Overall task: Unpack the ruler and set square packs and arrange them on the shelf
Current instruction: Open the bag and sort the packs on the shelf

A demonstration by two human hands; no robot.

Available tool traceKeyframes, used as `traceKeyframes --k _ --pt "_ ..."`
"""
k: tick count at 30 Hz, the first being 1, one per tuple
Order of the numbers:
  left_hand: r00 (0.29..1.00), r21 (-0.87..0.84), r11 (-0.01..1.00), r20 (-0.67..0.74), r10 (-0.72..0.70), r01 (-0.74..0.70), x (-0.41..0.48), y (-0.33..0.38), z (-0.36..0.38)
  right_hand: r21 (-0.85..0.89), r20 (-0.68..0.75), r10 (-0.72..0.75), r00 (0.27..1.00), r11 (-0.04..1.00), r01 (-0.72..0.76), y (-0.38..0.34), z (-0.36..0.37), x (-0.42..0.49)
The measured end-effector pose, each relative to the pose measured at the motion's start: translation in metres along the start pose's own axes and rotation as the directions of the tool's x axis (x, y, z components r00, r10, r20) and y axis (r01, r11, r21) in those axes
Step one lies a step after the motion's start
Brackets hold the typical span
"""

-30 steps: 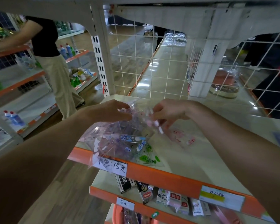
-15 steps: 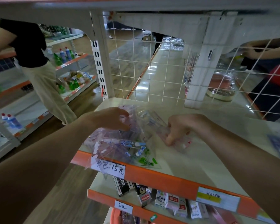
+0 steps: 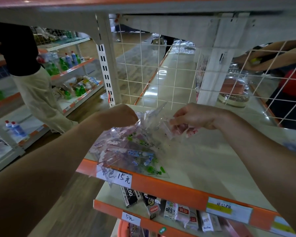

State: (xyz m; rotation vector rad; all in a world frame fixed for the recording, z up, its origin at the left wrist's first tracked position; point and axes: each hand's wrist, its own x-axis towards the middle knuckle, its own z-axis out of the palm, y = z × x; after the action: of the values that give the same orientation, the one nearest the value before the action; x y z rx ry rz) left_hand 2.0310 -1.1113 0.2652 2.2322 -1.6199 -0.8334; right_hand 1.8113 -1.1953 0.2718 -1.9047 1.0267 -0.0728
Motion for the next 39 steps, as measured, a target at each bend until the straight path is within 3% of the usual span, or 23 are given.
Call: traceKeyframes --k 3,8,12,16,20,22,24,27,33,36,39 --pt "0.994 -0.337 0.937 0.084 -0.068 0.093 -0.001 0.004 -0.001 0.132 0.016 -0.048 0.999 0.990 0.045 -0.009 0.003 -0.001" --pt "0.954 -0.594 0.789 0.298 0.035 0.157 -0.008 0.007 0.005 0.210 0.133 -0.086 0.987 0.976 0.057 -0.024 0.015 0.000" --pt "0.980 -0.779 0.624 0.169 0.105 0.067 -0.006 0.007 0.006 0.041 0.002 -0.108 0.994 0.993 0.108 -0.033 0.018 0.007" --pt "0.996 -0.825 0.562 0.086 0.028 0.055 -0.005 -0.003 -0.008 0.116 -0.132 -0.089 0.987 0.988 0.105 -0.028 0.012 0.018" --pt "0.991 -0.701 0.709 -0.024 -0.131 0.077 -0.005 -0.019 -0.011 0.178 -0.131 -0.018 0.991 0.983 0.041 -0.013 0.018 0.023" --pt "0.986 -0.593 0.796 -0.012 -0.164 0.126 -0.005 -0.026 -0.008 0.117 -0.084 0.001 0.996 0.993 0.009 -0.009 0.031 0.025" --pt "0.984 -0.443 0.884 -0.020 -0.176 0.149 -0.006 -0.029 -0.005 -0.152 -0.078 -0.003 0.997 0.988 -0.009 -0.011 0.043 0.028" --pt "0.986 -0.175 0.976 -0.072 -0.147 0.133 -0.007 -0.031 -0.001 -0.582 -0.072 -0.026 0.997 0.813 -0.021 -0.023 0.059 0.022" --pt "0.980 0.098 0.980 0.076 -0.183 0.175 -0.010 -0.041 -0.001 -0.705 0.236 -0.059 0.970 0.676 0.213 -0.037 0.101 -0.006" --pt "0.988 0.137 0.981 0.061 -0.144 0.134 -0.017 -0.041 -0.003 -0.719 0.212 -0.066 0.975 0.665 0.201 -0.037 0.105 0.003" --pt "0.968 0.285 0.953 0.192 -0.164 0.105 -0.028 -0.037 -0.005 -0.695 0.135 -0.055 0.989 0.707 0.134 -0.034 0.094 0.020"
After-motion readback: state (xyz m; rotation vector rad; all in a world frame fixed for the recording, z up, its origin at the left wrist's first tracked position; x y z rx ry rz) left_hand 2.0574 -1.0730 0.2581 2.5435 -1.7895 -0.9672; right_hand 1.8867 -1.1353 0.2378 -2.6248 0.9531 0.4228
